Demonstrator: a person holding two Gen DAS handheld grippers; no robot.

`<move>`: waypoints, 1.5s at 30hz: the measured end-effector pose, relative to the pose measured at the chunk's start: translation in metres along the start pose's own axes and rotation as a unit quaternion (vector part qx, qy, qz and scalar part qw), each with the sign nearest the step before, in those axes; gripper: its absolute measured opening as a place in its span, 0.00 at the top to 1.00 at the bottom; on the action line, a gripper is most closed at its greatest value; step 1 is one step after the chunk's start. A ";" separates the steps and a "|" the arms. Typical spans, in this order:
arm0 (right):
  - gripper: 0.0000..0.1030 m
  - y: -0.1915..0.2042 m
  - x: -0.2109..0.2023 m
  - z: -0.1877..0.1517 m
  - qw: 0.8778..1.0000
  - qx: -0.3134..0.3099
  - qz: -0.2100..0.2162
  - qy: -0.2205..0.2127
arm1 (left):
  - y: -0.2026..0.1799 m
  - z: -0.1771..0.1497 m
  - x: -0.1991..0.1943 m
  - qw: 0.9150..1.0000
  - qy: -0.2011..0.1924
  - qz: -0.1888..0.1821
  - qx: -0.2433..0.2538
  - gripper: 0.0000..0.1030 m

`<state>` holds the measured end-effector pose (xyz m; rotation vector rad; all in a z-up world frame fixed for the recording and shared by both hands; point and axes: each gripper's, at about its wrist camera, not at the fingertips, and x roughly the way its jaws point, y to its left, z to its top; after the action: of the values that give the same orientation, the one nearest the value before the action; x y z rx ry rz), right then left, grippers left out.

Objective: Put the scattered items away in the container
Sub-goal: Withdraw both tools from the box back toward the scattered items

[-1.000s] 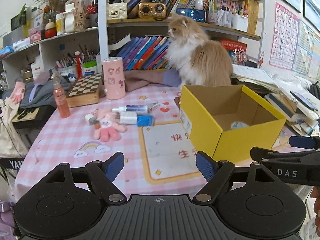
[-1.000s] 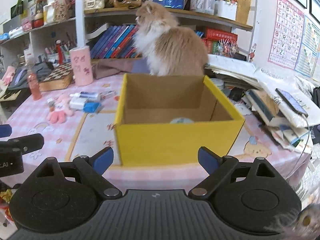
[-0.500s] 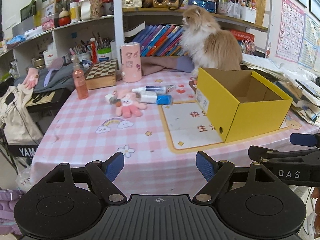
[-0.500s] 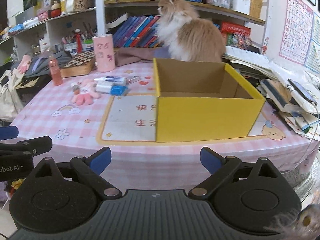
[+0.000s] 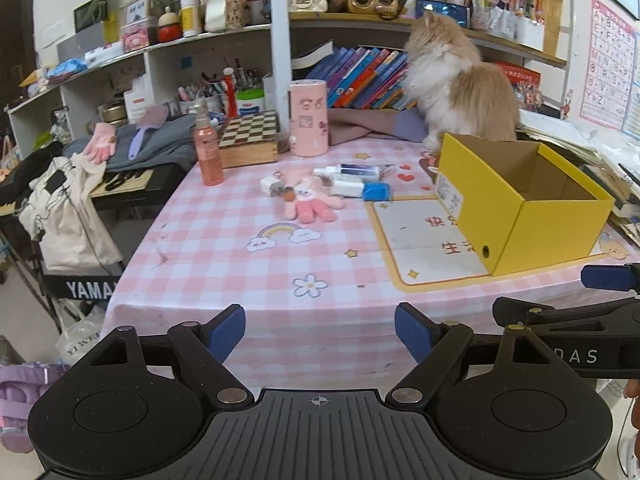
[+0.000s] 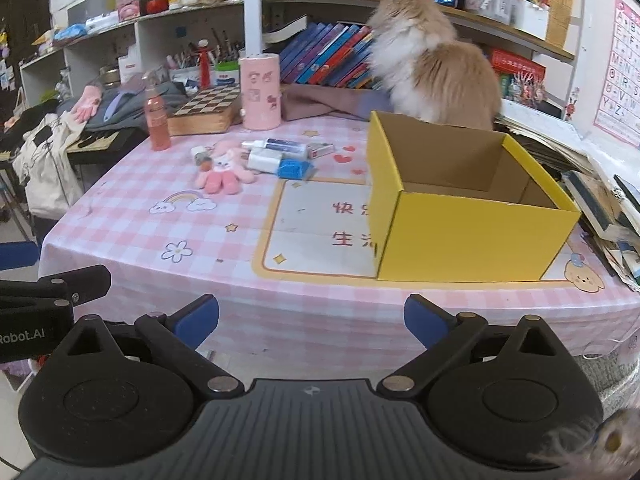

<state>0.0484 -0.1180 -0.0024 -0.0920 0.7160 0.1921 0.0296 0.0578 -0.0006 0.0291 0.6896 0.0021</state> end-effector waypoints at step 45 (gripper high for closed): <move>0.05 0.030 0.090 0.050 0.998 -0.037 0.033 0.030 | 0.041 0.026 0.073 0.999 0.037 0.009 -0.026 0.05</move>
<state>0.1408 -0.0682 -0.0252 -0.1449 0.7721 0.2795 0.1029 0.0991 -0.0260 -0.0147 0.7640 0.0379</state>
